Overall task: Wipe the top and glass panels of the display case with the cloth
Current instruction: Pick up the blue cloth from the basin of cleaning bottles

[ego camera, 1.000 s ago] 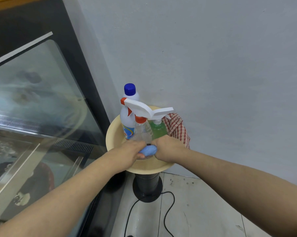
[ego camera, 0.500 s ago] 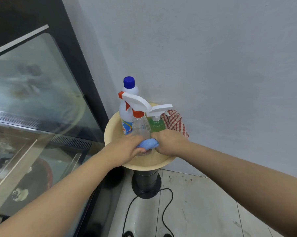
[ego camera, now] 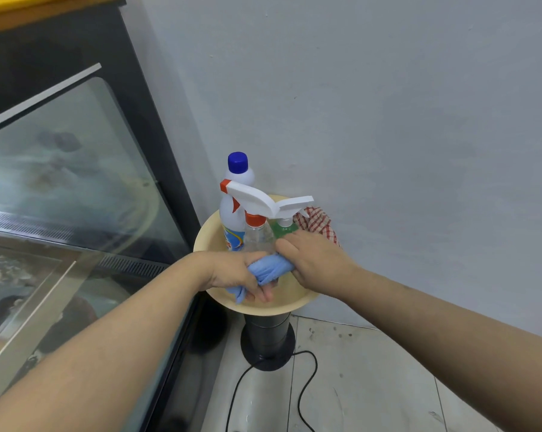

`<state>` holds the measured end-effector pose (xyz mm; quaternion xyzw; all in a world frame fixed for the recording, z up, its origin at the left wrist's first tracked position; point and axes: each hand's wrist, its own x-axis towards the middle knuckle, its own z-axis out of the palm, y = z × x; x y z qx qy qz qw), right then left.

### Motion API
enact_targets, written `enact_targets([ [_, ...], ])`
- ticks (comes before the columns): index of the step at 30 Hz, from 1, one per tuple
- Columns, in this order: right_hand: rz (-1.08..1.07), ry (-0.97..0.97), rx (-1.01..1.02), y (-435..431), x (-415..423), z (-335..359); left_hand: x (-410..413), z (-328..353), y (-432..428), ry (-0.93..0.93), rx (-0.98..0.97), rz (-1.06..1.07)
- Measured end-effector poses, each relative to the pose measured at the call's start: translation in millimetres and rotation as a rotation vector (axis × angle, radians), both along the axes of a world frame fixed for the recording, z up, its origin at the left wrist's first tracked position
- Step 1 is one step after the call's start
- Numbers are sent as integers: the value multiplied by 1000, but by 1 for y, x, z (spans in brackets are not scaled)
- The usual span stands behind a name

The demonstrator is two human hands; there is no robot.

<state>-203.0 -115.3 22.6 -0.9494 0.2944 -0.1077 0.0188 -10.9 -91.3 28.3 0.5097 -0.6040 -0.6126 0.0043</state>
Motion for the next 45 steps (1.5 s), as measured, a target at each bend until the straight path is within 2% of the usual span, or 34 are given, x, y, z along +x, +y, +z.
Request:
enact_targets([
  [2,-132,38,179,6,4,2,-4,2,6,-8,-45,52],
  [3,-169,57,231,8,5,1,-8,2,9,-78,-129,71],
  [6,-242,119,224,12,13,-2,-15,-7,15,-463,-535,29],
  [8,-302,159,213,12,21,-3,-15,-11,23,-730,-886,5],
  [10,-354,182,299,9,30,-6,-8,-24,21,-854,-1207,-111],
  [11,-366,191,381,7,34,-6,-3,-29,18,-853,-1327,-126],
  [17,-292,145,825,-2,36,1,4,-49,8,-645,-1572,-77],
  [21,-336,121,960,-5,36,1,6,-55,5,-616,-1606,-109],
  [24,-307,152,914,-8,36,-2,5,-50,7,-616,-1584,-120],
  [26,-240,213,728,-9,34,-2,4,-45,10,-607,-1539,-125],
  [28,-190,228,564,-8,27,0,1,-34,16,-517,-1442,-88],
  [29,-171,207,539,-7,22,3,0,-29,19,-463,-1366,-48],
  [31,-106,152,551,-4,11,6,-2,-12,27,-375,-1053,7],
  [34,-16,243,403,-3,0,10,9,-6,28,-195,-581,-8],
  [37,-34,235,208,-2,-4,14,15,-4,25,-167,-389,-75],
  [40,42,133,-32,5,0,9,9,5,20,-143,-183,-92],
  [43,114,92,-82,6,-1,7,6,8,17,-119,-170,-16],
  [45,136,55,-50,3,-4,5,7,7,15,-17,-60,56],
])
